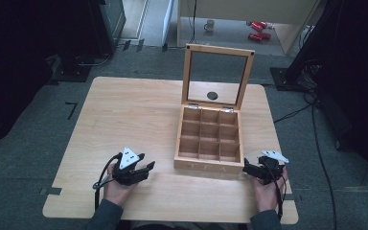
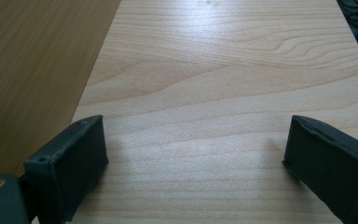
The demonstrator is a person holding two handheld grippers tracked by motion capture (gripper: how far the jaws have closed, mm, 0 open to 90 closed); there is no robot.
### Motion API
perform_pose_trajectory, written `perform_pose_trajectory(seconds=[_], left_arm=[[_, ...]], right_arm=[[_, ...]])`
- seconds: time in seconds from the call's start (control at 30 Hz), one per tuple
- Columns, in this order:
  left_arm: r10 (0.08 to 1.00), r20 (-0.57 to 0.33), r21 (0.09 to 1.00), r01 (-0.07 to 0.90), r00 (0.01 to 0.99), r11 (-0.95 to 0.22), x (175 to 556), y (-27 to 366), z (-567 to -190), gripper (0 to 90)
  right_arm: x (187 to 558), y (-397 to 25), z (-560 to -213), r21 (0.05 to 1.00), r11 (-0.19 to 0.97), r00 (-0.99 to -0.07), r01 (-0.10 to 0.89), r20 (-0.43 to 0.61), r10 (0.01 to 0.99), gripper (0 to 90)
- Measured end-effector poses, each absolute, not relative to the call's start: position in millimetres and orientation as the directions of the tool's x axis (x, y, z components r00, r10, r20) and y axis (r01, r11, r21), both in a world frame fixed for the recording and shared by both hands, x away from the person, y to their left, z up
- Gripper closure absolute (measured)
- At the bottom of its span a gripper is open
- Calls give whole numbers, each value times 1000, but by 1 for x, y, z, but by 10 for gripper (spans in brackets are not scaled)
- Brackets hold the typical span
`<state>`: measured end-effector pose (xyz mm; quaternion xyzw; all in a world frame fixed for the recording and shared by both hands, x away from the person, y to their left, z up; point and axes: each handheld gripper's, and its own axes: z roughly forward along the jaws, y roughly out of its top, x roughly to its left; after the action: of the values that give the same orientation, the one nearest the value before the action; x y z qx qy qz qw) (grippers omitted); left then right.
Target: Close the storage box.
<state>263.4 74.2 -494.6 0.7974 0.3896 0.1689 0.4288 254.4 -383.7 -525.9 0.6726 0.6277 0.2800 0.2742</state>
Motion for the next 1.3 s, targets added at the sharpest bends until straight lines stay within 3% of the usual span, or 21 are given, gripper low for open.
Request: perform_pose_trajectory(seconds=[0.4, 0.5, 0.53, 0.63, 1.3], left_arm=[[771, -66, 819, 476, 633, -320, 265, 77, -492, 477], [769, -67, 820, 475, 636, -321, 265, 77, -491, 477], [767, -72, 824, 471, 638, -314, 265, 76, -488, 477], [766, -67, 825, 468, 639, -318, 265, 76, -483, 476], [769, -42, 863, 411, 637, -293, 298, 69, -436, 492]], right_arm=[[253, -386, -523, 711, -40, 26, 702, 31, 999, 111], [253, -386, -521, 702, -32, 15, 712, 31, 999, 181], [252, -387, -519, 705, -32, 13, 709, 33, 999, 270], [248, -389, -512, 724, -45, 14, 689, 48, 999, 326], [253, -389, -428, 815, 57, -132, 576, 24, 991, 370]])
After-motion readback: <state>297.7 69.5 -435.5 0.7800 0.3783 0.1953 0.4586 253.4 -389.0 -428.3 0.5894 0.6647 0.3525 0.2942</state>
